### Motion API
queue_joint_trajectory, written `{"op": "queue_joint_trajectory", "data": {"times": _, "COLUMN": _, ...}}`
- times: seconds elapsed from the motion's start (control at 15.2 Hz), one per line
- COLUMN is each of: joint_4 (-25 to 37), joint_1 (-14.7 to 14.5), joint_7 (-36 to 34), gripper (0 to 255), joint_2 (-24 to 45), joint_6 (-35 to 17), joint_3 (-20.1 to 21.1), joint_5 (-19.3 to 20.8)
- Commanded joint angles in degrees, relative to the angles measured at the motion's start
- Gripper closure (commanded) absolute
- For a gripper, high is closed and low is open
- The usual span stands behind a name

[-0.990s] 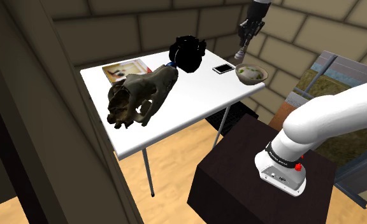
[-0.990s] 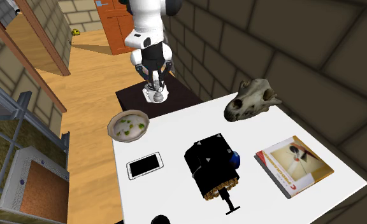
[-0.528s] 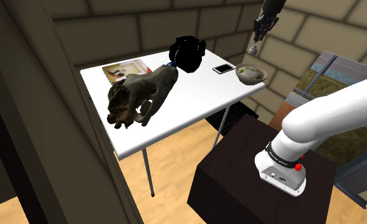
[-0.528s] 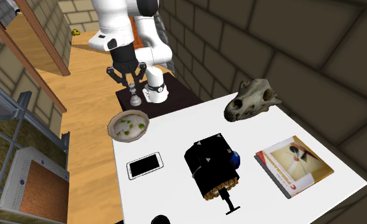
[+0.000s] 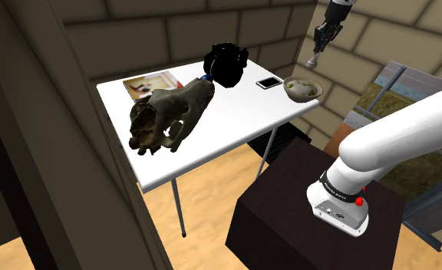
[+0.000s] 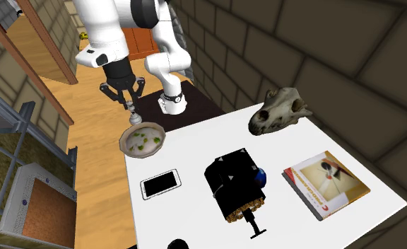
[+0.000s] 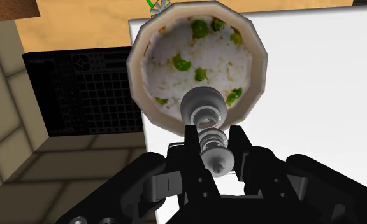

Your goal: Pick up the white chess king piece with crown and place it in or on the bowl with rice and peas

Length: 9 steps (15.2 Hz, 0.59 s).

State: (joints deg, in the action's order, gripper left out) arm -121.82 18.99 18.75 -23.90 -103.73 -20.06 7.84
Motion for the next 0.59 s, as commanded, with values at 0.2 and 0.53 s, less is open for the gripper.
{"op": "queue_joint_trajectory", "data": {"times": 0.2, "joint_4": -3.69, "joint_1": 0.23, "joint_7": 0.22, "gripper": 255, "joint_2": 0.1, "joint_6": -3.84, "joint_3": -0.57, "joint_5": 0.28}}
{"op": "queue_joint_trajectory", "data": {"times": 0.53, "joint_4": -7.29, "joint_1": 0.37, "joint_7": 0.19, "gripper": 255, "joint_2": 0.38, "joint_6": -7.72, "joint_3": -0.99, "joint_5": 0.5}}
